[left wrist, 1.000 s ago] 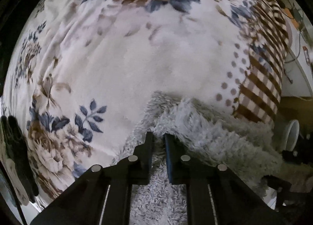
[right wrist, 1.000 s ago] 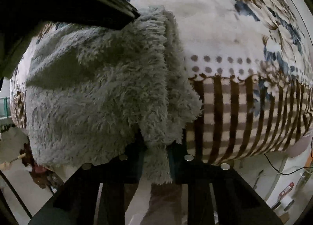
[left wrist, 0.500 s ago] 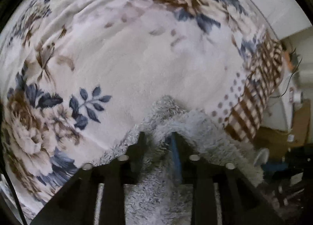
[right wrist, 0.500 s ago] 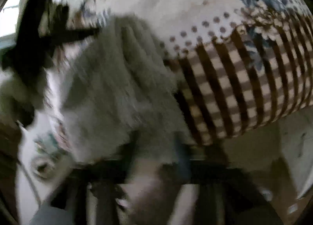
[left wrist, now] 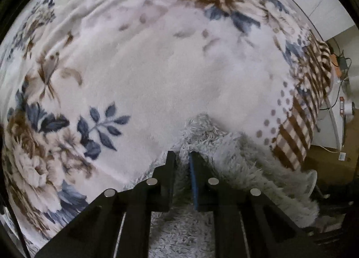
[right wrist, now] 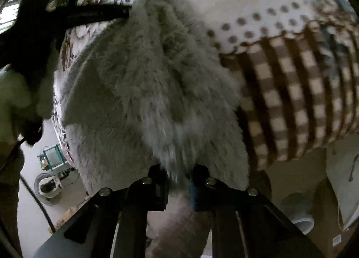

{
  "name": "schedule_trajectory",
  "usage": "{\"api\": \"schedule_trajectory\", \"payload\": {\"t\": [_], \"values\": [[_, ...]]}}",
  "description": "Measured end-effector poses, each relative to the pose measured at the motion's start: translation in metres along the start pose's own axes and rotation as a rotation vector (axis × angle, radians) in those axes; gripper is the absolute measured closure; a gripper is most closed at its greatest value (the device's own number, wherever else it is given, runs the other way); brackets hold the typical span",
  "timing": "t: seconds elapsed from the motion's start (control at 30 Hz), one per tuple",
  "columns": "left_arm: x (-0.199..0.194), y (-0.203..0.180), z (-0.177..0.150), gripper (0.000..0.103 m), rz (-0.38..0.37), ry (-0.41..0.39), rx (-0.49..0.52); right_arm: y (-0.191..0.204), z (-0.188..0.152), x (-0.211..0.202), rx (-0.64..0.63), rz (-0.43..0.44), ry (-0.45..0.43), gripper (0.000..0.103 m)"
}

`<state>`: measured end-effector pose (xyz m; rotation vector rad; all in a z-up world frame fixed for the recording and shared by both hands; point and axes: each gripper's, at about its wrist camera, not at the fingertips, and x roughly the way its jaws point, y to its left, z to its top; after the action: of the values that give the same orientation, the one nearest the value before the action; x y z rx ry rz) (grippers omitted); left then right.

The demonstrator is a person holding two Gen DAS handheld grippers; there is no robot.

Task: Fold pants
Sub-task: 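Lift the folded fleece bundle with both tools and carry it toward the clothes stack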

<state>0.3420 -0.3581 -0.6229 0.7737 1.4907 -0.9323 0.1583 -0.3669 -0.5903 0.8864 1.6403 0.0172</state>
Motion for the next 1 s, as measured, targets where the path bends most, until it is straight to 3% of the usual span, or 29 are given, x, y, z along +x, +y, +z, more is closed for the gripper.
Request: {"api": "schedule_trajectory", "payload": {"t": [0.17, 0.23, 0.27, 0.3, 0.37, 0.43, 0.53, 0.63, 0.73, 0.87, 1.0], "values": [[-0.007, 0.014, 0.0, 0.087, -0.07, 0.007, -0.07, -0.016, -0.001, 0.008, 0.045, 0.03, 0.055, 0.089], [-0.032, 0.026, -0.007, 0.078, -0.068, -0.031, -0.107, -0.016, 0.015, 0.008, 0.024, 0.048, 0.072, 0.065], [-0.045, 0.031, -0.012, 0.071, -0.104, -0.067, -0.143, -0.013, 0.015, 0.003, 0.009, 0.046, 0.075, 0.03], [-0.06, 0.037, -0.021, 0.064, -0.119, -0.12, -0.19, -0.014, 0.023, -0.003, 0.001, 0.051, 0.063, 0.01], [-0.087, 0.051, -0.045, 0.0, -0.124, -0.219, -0.284, -0.012, 0.027, -0.02, -0.029, 0.056, 0.004, 0.01], [-0.107, 0.064, -0.068, 0.0, -0.115, -0.301, -0.37, -0.012, 0.035, -0.03, -0.051, 0.036, -0.034, 0.009], [-0.123, 0.091, -0.13, 0.0, -0.144, -0.384, -0.571, -0.014, 0.063, -0.039, -0.075, 0.041, -0.095, 0.007], [-0.108, 0.106, -0.191, 0.0, -0.218, -0.406, -0.779, -0.013, 0.096, -0.03, -0.125, 0.103, -0.094, 0.006], [-0.081, 0.108, -0.238, 0.0, -0.283, -0.403, -0.924, -0.007, 0.111, -0.018, -0.216, 0.16, -0.084, 0.006], [-0.039, 0.101, -0.279, 0.0, -0.373, -0.367, -1.032, -0.009, 0.12, 0.024, -0.252, 0.159, 0.029, 0.004], [0.002, 0.099, -0.292, 0.0, -0.495, -0.374, -1.107, -0.021, 0.13, 0.062, -0.201, 0.225, 0.146, 0.002]]}}
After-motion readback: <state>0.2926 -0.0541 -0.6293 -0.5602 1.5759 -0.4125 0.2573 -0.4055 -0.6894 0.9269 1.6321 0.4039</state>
